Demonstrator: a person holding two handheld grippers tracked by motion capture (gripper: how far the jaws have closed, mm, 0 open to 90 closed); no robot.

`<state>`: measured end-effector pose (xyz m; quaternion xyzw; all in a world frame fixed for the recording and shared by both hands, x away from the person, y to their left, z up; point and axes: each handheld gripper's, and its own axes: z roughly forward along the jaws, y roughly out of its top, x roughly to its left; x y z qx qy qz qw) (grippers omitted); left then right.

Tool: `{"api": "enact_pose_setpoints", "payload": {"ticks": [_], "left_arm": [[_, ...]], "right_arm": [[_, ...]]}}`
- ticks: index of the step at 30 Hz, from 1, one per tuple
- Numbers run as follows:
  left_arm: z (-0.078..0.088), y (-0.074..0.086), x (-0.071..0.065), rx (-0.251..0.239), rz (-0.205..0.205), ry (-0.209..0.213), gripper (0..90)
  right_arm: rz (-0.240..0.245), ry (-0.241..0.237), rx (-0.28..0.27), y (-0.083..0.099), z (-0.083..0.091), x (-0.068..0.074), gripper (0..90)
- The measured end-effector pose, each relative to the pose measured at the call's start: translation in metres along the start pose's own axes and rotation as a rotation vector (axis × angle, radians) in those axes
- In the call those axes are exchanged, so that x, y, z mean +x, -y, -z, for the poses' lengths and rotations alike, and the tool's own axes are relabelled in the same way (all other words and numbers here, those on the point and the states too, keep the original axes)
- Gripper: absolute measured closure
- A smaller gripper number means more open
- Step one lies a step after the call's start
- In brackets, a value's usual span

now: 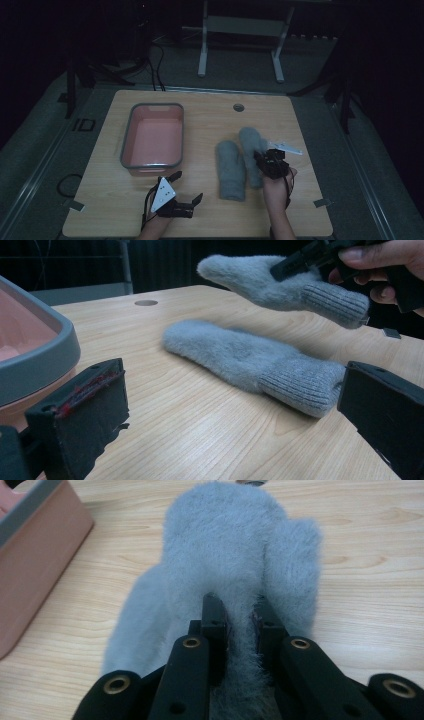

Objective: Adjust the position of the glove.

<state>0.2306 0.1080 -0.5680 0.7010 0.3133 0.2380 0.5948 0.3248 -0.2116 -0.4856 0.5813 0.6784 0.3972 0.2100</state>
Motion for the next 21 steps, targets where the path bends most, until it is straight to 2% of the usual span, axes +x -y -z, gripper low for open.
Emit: {"api": "enact_pose_setpoints", "payload": {"ticks": [7, 8, 10, 12, 15, 17, 21], "left_arm": [[0.000, 0.000, 0.000, 0.001, -0.003, 0.002, 0.1], [0.000, 0.000, 0.000, 0.001, -0.003, 0.003, 0.1], [0.000, 0.000, 0.000, 0.001, -0.004, 0.004, 0.1], [0.000, 0.000, 0.000, 0.001, -0.005, 0.007, 0.1], [0.000, 0.000, -0.001, 0.002, -0.005, 0.009, 0.1], [0.000, 0.000, 0.000, 0.003, -0.005, 0.009, 0.1], [0.000, 0.000, 0.000, 0.004, -0.004, 0.009, 0.1]], "right_arm": [[-0.025, -0.050, 0.002, 0.000, -0.002, 0.030, 80.4], [-0.025, -0.050, 0.002, 0.000, -0.002, 0.030, 80.4], [-0.018, -0.052, 0.005, 0.002, -0.004, 0.039, 80.4], [-0.017, -0.036, 0.009, 0.006, -0.008, 0.044, 80.3], [-0.020, -0.038, 0.032, 0.012, -0.018, 0.047, 80.3], [-0.050, -0.053, 0.056, 0.017, -0.024, 0.048, 80.3], [-0.084, -0.071, 0.068, 0.023, -0.029, 0.051, 80.0]]}}
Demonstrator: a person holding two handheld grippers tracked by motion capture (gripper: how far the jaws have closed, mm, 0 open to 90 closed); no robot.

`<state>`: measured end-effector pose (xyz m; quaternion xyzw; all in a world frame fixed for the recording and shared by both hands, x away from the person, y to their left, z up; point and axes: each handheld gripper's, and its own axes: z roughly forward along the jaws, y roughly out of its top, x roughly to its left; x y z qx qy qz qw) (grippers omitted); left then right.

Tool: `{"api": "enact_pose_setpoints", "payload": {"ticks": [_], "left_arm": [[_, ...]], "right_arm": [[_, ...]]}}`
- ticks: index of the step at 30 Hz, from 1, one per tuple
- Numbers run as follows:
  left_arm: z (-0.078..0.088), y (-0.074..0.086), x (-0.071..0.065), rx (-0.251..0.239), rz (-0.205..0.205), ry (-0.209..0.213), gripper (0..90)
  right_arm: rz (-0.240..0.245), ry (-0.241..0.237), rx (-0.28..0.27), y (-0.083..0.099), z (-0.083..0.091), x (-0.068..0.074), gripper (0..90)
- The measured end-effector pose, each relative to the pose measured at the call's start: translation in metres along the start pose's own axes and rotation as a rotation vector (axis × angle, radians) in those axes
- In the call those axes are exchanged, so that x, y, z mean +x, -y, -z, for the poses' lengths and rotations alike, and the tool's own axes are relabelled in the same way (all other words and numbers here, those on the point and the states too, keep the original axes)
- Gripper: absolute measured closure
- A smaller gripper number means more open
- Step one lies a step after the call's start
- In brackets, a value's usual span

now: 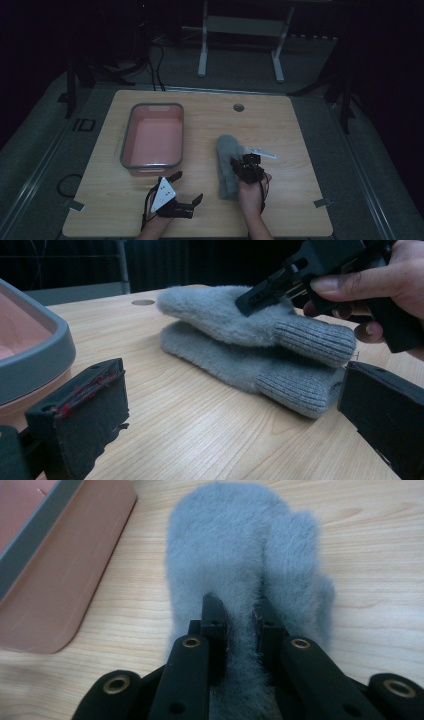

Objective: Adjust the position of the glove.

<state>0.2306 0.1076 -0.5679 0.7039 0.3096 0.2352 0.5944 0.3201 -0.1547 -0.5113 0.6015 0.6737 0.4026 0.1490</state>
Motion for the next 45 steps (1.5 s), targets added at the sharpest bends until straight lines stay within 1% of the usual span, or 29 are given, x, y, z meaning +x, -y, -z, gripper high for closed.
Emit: {"api": "enact_pose_setpoints", "payload": {"ticks": [3, 5, 8, 10, 12, 13, 15, 17, 18, 20, 21, 22, 23, 24, 25, 26, 27, 28, 29, 30, 31, 34, 36, 37, 40, 41, 43, 44, 45], "left_arm": [[0.000, 0.000, 0.000, 0.000, -0.001, 0.000, 0.1], [0.000, 0.000, 0.000, 0.000, -0.001, 0.001, 0.1], [0.000, 0.000, 0.000, 0.000, -0.002, 0.001, 0.1], [0.000, 0.000, 0.000, -0.001, -0.002, 0.002, 0.1], [0.000, 0.000, 0.000, 0.001, -0.002, 0.002, 0.1], [0.000, 0.000, 0.000, 0.003, -0.004, 0.004, 0.1], [0.000, 0.000, 0.000, 0.002, -0.004, 0.005, 0.1], [0.000, 0.000, 0.000, 0.003, -0.005, 0.005, 0.1], [0.000, 0.000, 0.000, 0.003, -0.005, 0.005, 0.1], [0.000, 0.000, 0.000, 0.002, -0.005, 0.004, 0.1], [0.000, 0.000, 0.000, 0.002, -0.003, 0.004, 0.1], [0.000, 0.000, 0.000, 0.003, -0.001, 0.004, 0.1], [0.000, 0.000, 0.000, 0.004, -0.001, 0.003, 0.1], [0.000, 0.000, 0.000, 0.003, 0.000, 0.003, 0.1], [0.000, 0.000, 0.000, 0.001, 0.001, 0.004, 0.1], [0.000, 0.000, 0.000, 0.002, 0.001, 0.004, 0.1], [0.000, 0.000, 0.000, 0.002, 0.002, 0.004, 0.1], [0.000, 0.000, 0.000, 0.002, 0.003, 0.004, 0.1], [0.000, 0.000, 0.000, 0.001, 0.005, 0.004, 0.1], [0.000, 0.000, 0.000, 0.001, 0.005, 0.004, 0.1], [0.000, 0.000, 0.001, 0.002, 0.004, 0.005, 0.1], [0.000, 0.000, 0.001, 0.003, 0.006, 0.006, 0.1], [0.000, 0.000, 0.001, 0.005, 0.003, 0.005, 0.1], [0.000, 0.000, 0.001, 0.005, 0.004, 0.006, 0.1], [0.000, 0.000, 0.001, 0.005, 0.006, 0.006, 0.1], [0.000, 0.000, 0.001, 0.004, 0.007, 0.006, 0.1], [0.000, 0.000, 0.001, 0.004, 0.006, 0.007, 0.1], [0.000, 0.000, 0.001, 0.004, 0.005, 0.008, 0.1], [0.000, 0.000, 0.001, 0.004, 0.005, 0.008, 0.1]], "right_arm": [[-0.008, -0.007, 0.003, 0.003, -0.003, 0.004, 79.3], [-0.001, -0.007, -0.001, 0.005, -0.003, 0.006, 77.7], [-0.010, -0.026, 0.006, 0.008, -0.007, 0.005, 69.3], [-0.019, -0.050, 0.009, 0.008, -0.008, 0.004, 59.2], [-0.016, -0.054, 0.009, 0.008, -0.006, 0.004, 57.9], [-0.006, -0.063, 0.009, 0.006, -0.003, 0.005, 53.7], [0.052, -0.074, -0.001, -0.001, 0.008, 0.004, 49.9], [0.072, -0.104, -0.007, -0.006, 0.017, 0.000, 48.6], [0.072, -0.104, -0.007, -0.006, 0.017, 0.000, 48.6], [0.154, -0.134, -0.037, -0.012, 0.033, -0.005, 47.6], [0.172, -0.154, -0.039, -0.013, 0.037, -0.007, 47.2], [0.189, -0.165, -0.021, -0.014, 0.041, -0.008, 47.8], [0.212, -0.199, -0.010, -0.015, 0.046, -0.009, 48.8], [0.260, -0.232, -0.005, -0.014, 0.051, -0.009, 47.8], [0.325, -0.232, 0.009, -0.011, 0.056, -0.007, 51.6], [0.397, -0.262, 0.019, -0.008, 0.061, -0.007, 51.0], [0.478, -0.275, 0.018, -0.003, 0.067, -0.007, 51.5], [0.515, -0.267, 0.031, 0.000, 0.070, -0.008, 52.2], [0.565, -0.289, 0.047, 0.005, 0.073, -0.009, 50.9], [0.617, -0.303, 0.046, 0.010, 0.077, -0.010, 51.5], [0.661, -0.287, 0.059, 0.016, 0.079, -0.012, 51.6], [0.722, -0.295, 0.083, 0.026, 0.081, -0.017, 50.8], [0.785, -0.259, 0.102, 0.034, 0.077, -0.019, 50.2], [0.805, -0.250, 0.112, 0.036, 0.074, -0.019, 50.1], [0.889, -0.183, 0.115, 0.044, 0.066, -0.018, 51.6], [0.917, -0.164, 0.109, 0.045, 0.063, -0.017, 54.6], [0.963, -0.139, 0.120, 0.047, 0.060, -0.014, 63.3], [0.971, -0.146, 0.116, 0.047, 0.060, -0.013, 72.6], [0.982, -0.144, 0.110, 0.047, 0.061, -0.012, 78.3]]}}
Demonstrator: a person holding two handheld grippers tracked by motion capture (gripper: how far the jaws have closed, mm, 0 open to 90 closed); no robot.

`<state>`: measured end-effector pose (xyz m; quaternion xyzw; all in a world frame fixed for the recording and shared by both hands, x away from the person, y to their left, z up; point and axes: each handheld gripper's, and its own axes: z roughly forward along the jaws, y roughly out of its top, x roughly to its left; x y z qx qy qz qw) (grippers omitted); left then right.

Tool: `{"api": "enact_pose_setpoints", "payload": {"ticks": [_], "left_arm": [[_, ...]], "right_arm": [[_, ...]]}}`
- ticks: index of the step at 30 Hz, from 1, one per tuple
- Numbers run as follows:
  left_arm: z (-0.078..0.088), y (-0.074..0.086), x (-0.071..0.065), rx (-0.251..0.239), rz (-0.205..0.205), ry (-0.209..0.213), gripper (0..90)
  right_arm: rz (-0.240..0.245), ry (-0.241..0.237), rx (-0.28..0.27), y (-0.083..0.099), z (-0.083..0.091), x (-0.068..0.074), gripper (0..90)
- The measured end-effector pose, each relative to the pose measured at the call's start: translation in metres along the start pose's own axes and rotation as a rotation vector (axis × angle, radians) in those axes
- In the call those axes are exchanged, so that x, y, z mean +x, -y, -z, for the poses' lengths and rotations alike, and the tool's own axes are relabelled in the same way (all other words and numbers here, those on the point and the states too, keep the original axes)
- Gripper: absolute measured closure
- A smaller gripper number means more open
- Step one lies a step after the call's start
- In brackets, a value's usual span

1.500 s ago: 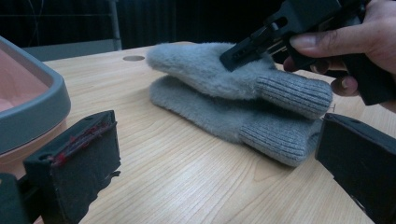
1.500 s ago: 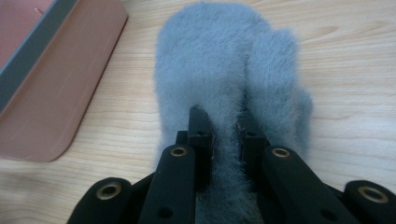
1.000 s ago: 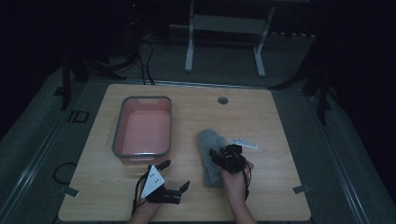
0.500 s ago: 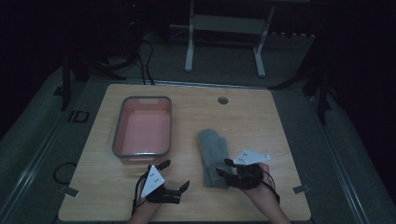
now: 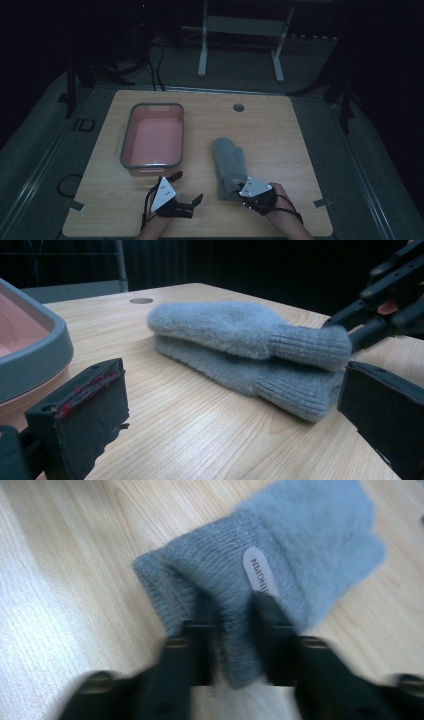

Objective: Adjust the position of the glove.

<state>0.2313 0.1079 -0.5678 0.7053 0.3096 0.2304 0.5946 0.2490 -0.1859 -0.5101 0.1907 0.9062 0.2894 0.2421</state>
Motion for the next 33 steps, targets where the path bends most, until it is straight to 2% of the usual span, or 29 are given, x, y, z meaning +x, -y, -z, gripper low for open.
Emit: {"api": "enact_pose_setpoints", "payload": {"ticks": [1, 2, 3, 4, 6, 7, 9, 11, 12, 15, 17, 20, 23, 26, 28, 30, 31, 33], "left_arm": [[0.000, 0.000, 0.000, 0.000, 0.000, 0.000, 0.1], [0.000, 0.000, 0.000, 0.000, 0.000, 0.000, 0.1], [0.000, 0.000, 0.000, 0.000, -0.001, 0.000, 0.1], [0.000, 0.000, 0.000, 0.000, -0.001, 0.000, 0.1], [0.000, 0.000, 0.000, 0.000, 0.001, 0.000, 0.1], [0.000, 0.000, 0.000, -0.001, 0.001, 0.000, 0.1], [0.000, 0.000, 0.000, -0.002, 0.003, 0.000, 0.1], [0.000, 0.000, 0.000, -0.002, 0.003, 0.000, 0.1], [0.000, 0.000, 0.000, -0.001, 0.000, 0.000, 0.1], [0.000, 0.000, 0.000, -0.001, -0.001, 0.000, 0.1], [0.000, 0.000, 0.000, 0.001, 0.000, 0.000, 0.1], [0.000, 0.000, 0.000, 0.000, 0.000, -0.001, 0.1], [0.000, 0.000, 0.000, 0.001, 0.001, -0.003, 0.1], [0.000, 0.000, 0.000, 0.002, 0.006, -0.003, 0.1], [0.000, 0.000, 0.001, 0.001, 0.008, -0.003, 0.1], [0.000, 0.000, 0.001, 0.001, 0.009, -0.003, 0.1], [0.000, 0.000, 0.001, 0.001, 0.009, -0.003, 0.1], [0.000, 0.000, 0.000, 0.003, 0.010, -0.014, 0.1]], "right_arm": [[0.026, 0.017, -0.004, -0.002, 0.002, 0.001, 80.0], [0.033, 0.014, -0.012, -0.005, 0.005, 0.001, 81.1], [0.025, -0.005, -0.022, -0.007, 0.007, 0.000, 81.5], [0.025, -0.005, -0.022, -0.007, 0.007, 0.000, 81.5], [0.026, -0.010, -0.059, -0.017, 0.018, -0.002, 81.6], [0.012, -0.014, -0.071, -0.020, 0.020, -0.002, 81.6], [0.014, -0.043, -0.079, -0.026, 0.022, -0.002, 81.5], [0.022, -0.060, -0.069, -0.029, 0.019, 0.001, 81.4], [0.039, -0.057, -0.054, -0.029, 0.015, 0.004, 81.3], [0.045, -0.072, -0.008, -0.024, 0.001, 0.009, 81.2], [0.018, -0.099, 0.002, -0.021, -0.005, 0.011, 81.0], [0.007, -0.112, -0.001, -0.020, -0.009, 0.013, 79.4], [-0.013, -0.129, -0.007, -0.020, -0.010, 0.012, 72.4], [-0.048, -0.174, -0.030, -0.022, -0.002, 0.010, 66.0], [-0.079, -0.213, -0.070, -0.024, 0.007, 0.005, 64.1], [-0.106, -0.212, -0.110, -0.025, 0.017, -0.001, 63.4], [-0.120, -0.197, -0.130, -0.025, 0.020, -0.005, 63.3], [-0.151, -0.145, -0.133, -0.023, 0.023, -0.015, 62.1]]}}
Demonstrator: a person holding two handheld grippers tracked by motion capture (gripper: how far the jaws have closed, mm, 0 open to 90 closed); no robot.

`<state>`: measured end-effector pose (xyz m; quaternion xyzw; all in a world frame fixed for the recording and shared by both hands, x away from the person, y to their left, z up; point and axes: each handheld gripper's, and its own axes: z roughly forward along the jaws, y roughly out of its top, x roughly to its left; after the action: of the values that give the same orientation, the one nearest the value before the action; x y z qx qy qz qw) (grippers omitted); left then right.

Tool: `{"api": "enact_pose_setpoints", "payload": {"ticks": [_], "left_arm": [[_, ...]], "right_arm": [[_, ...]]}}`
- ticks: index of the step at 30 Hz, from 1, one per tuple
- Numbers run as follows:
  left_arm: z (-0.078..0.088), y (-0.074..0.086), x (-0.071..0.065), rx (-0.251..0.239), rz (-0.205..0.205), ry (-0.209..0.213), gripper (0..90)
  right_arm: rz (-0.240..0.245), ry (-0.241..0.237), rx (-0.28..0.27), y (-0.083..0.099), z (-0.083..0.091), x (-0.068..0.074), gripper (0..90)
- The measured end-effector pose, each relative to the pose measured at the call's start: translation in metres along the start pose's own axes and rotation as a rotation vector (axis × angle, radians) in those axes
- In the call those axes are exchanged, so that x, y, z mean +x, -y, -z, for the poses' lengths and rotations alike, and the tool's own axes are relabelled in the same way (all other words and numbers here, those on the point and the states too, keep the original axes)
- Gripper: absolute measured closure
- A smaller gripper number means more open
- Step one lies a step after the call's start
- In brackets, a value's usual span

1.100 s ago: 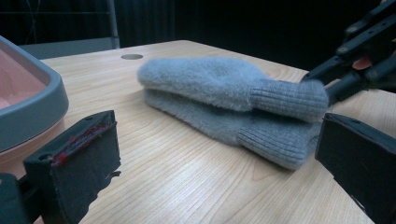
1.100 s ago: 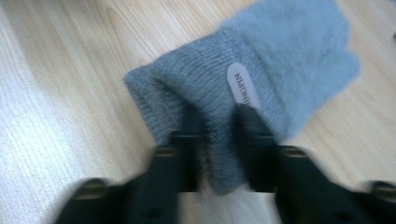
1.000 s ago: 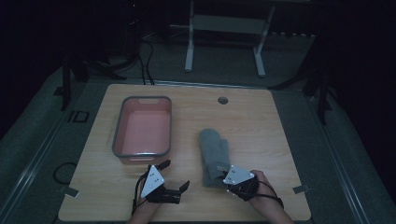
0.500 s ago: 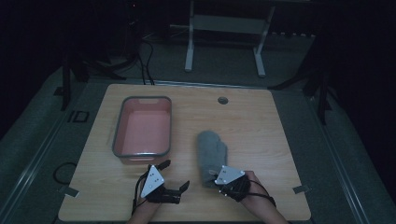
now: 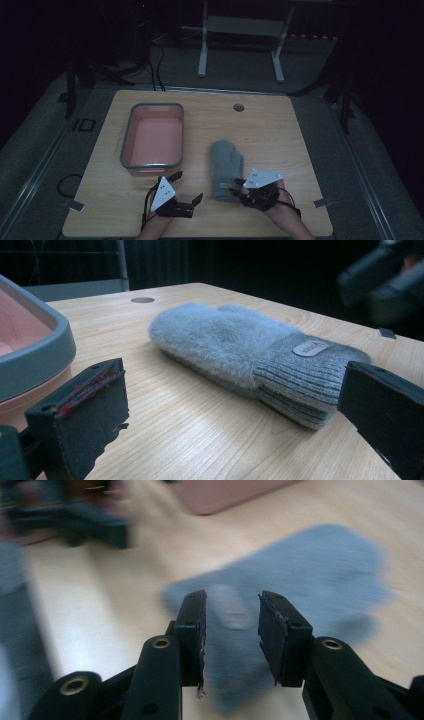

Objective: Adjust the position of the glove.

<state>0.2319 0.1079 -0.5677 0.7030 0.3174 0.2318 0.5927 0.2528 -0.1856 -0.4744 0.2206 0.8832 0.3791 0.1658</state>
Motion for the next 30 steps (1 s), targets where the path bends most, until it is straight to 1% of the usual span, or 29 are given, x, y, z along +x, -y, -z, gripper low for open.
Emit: {"api": "enact_pose_setpoints", "payload": {"ticks": [1, 2, 3, 4, 5, 6, 7, 8, 9, 10, 11, 12, 13, 14, 15, 16, 17, 18, 19, 21, 22, 23, 24, 25, 26, 28, 29, 30], "left_arm": [[0.000, 0.000, 0.000, 0.003, 0.003, -0.004, 0.1], [0.000, 0.000, 0.000, 0.005, 0.005, -0.002, 0.1], [0.000, 0.000, 0.000, 0.009, 0.006, -0.003, 0.1], [-0.001, -0.001, 0.000, 0.013, -0.001, -0.013, 0.1], [-0.001, -0.001, -0.001, 0.015, -0.008, -0.018, 0.1], [-0.001, -0.002, -0.001, 0.015, -0.018, -0.015, 0.1], [-0.002, -0.003, -0.002, 0.015, -0.018, -0.013, 0.1], [-0.002, -0.005, -0.003, 0.015, -0.020, -0.005, 0.1], [-0.003, -0.008, -0.003, 0.013, -0.013, 0.016, 0.1], [-0.004, -0.012, -0.004, 0.019, -0.002, 0.040, 0.1], [-0.005, -0.015, -0.005, 0.024, 0.010, 0.041, 0.1], [-0.007, -0.020, -0.006, 0.034, 0.038, 0.058, 0.1], [-0.011, -0.026, -0.006, 0.045, 0.074, 0.090, 0.1], [-0.015, -0.030, -0.007, 0.060, 0.083, 0.103, 0.1], [-0.018, -0.034, -0.007, 0.079, 0.084, 0.106, 0.1], [-0.024, -0.039, -0.008, 0.098, 0.080, 0.115, 0.1], [-0.028, -0.042, -0.009, 0.111, 0.077, 0.121, 0.1], [-0.034, -0.047, -0.010, 0.135, 0.076, 0.130, 0.1], [-0.037, -0.049, -0.011, 0.138, 0.074, 0.133, 0.1], [-0.043, -0.052, -0.013, 0.148, 0.067, 0.135, 0.1], [-0.045, -0.052, -0.013, 0.154, 0.065, 0.136, 0.1], [-0.046, -0.051, -0.013, 0.158, 0.068, 0.135, 0.1], [-0.046, -0.050, -0.013, 0.164, 0.070, 0.134, 0.1], [-0.046, -0.049, -0.012, 0.165, 0.071, 0.129, 0.2], [-0.046, -0.047, -0.012, 0.166, 0.076, 0.122, 0.2], [-0.044, -0.043, -0.011, 0.165, 0.079, 0.113, 0.2], [-0.042, -0.041, -0.011, 0.166, 0.082, 0.107, 0.1], [-0.041, -0.039, -0.010, 0.165, 0.085, 0.103, 0.2]], "right_arm": [[-0.025, 0.038, 0.005, 0.001, 0.001, -0.009, 62.0], [-0.048, 0.054, 0.013, 0.002, 0.001, -0.014, 61.2], [-0.081, 0.068, 0.019, 0.004, 0.002, -0.020, 58.4], [-0.114, 0.078, 0.024, 0.006, 0.001, -0.027, 56.6], [-0.162, 0.093, 0.041, 0.009, -0.001, -0.035, 56.6], [-0.184, 0.104, 0.042, 0.011, -0.001, -0.039, 55.9], [-0.227, 0.110, 0.035, 0.014, -0.002, -0.046, 55.6], [-0.256, 0.114, 0.033, 0.016, -0.002, -0.049, 55.6], [-0.302, 0.121, 0.029, 0.019, -0.001, -0.054, 55.4], [-0.348, 0.116, 0.011, 0.023, 0.000, -0.059, 56.0], [-0.392, 0.104, -0.010, 0.025, 0.001, -0.062, 57.4], [-0.414, 0.101, -0.016, 0.026, 0.002, -0.064, 57.5], [-0.436, 0.099, -0.027, 0.026, 0.002, -0.065, 57.2], [-0.450, 0.097, -0.038, 0.025, 0.000, -0.065, 54.5], [-0.458, 0.100, -0.042, 0.023, -0.002, -0.065, 51.6], [-0.464, 0.103, -0.042, 0.022, -0.004, -0.064, 51.1], [-0.463, 0.109, -0.045, 0.019, -0.008, -0.063, 48.8], [-0.460, 0.106, -0.044, 0.018, -0.010, -0.061, 47.1], [-0.453, 0.101, -0.041, 0.016, -0.015, -0.058, 47.1], [-0.470, 0.109, -0.037, 0.014, -0.023, -0.056, 46.2], [-0.478, 0.095, -0.029, 0.013, -0.029, -0.055, 45.2], [-0.481, 0.113, -0.018, 0.014, -0.034, -0.055, 44.9], [-0.489, 0.118, -0.012, 0.014, -0.038, -0.055, 44.9], [-0.502, 0.102, -0.008, 0.015, -0.043, -0.056, 44.6], [-0.514, 0.105, 0.006, 0.015, -0.047, -0.055, 44.1], [-0.511, 0.085, 0.014, 0.016, -0.052, -0.052, 41.1], [-0.508, 0.092, 0.018, 0.016, -0.054, -0.050, 41.5], [-0.504, 0.088, 0.015, 0.016, -0.055, -0.048, 44.2]]}}
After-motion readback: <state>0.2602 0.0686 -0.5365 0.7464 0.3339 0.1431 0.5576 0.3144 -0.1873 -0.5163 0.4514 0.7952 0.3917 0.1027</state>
